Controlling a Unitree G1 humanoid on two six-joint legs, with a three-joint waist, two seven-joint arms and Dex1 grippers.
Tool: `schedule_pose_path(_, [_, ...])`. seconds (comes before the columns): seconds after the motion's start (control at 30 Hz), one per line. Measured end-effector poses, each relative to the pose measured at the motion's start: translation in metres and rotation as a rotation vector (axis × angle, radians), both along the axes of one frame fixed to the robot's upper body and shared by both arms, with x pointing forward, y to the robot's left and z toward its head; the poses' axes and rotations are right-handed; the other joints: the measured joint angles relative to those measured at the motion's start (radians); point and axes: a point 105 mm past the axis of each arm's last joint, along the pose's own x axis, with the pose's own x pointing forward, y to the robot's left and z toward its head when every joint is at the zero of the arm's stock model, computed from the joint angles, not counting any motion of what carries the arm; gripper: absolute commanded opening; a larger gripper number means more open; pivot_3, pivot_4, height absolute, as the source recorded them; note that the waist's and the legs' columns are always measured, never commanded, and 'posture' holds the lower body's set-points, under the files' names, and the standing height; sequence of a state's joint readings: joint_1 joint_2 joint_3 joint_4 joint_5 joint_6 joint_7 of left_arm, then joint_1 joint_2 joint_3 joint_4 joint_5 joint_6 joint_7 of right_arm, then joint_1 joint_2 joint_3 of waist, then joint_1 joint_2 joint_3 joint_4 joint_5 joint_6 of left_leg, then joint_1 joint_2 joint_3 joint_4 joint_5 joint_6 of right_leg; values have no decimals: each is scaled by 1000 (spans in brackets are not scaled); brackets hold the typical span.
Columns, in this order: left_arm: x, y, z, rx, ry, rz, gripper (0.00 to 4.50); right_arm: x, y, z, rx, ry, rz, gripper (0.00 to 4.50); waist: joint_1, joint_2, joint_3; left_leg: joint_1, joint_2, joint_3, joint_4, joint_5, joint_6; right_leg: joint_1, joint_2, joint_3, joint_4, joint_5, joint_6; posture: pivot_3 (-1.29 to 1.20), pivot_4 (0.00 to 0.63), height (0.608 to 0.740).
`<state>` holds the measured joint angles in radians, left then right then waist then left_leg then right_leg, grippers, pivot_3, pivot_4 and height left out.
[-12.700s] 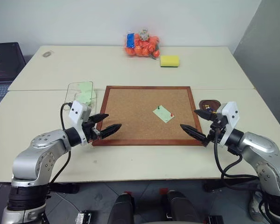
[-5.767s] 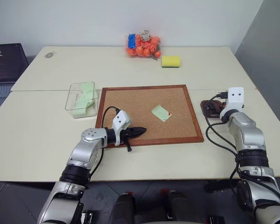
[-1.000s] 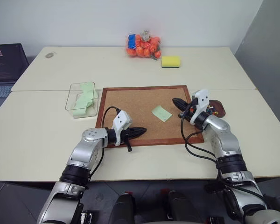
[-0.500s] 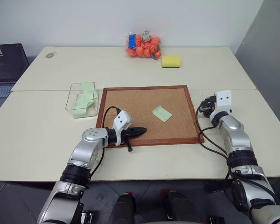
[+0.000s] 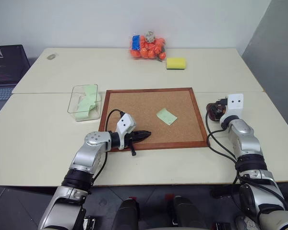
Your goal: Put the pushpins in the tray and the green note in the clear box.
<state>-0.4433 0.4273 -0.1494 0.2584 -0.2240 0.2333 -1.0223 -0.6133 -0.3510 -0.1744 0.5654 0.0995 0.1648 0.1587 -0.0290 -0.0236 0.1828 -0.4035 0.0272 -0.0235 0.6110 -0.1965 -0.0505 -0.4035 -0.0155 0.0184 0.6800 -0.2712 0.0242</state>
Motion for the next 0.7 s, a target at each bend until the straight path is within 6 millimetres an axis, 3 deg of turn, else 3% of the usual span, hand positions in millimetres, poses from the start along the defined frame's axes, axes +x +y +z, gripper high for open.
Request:
schedule_pose_path(0.13, [0,0,0,0,0,-1,0,0,-2,0,-1,-2,-12,4434,0,0,0,0,0,0,0,0,0,0,0,0,0,0,0,0,150,740])
schedule_pose_path(0.7, [0,0,0,-1,1,-2,0,-1,-28,16,27,-57,-147,4434,0,0,0,0,0,0,0,0,0,0,0,0,0,0,0,0,150,740])
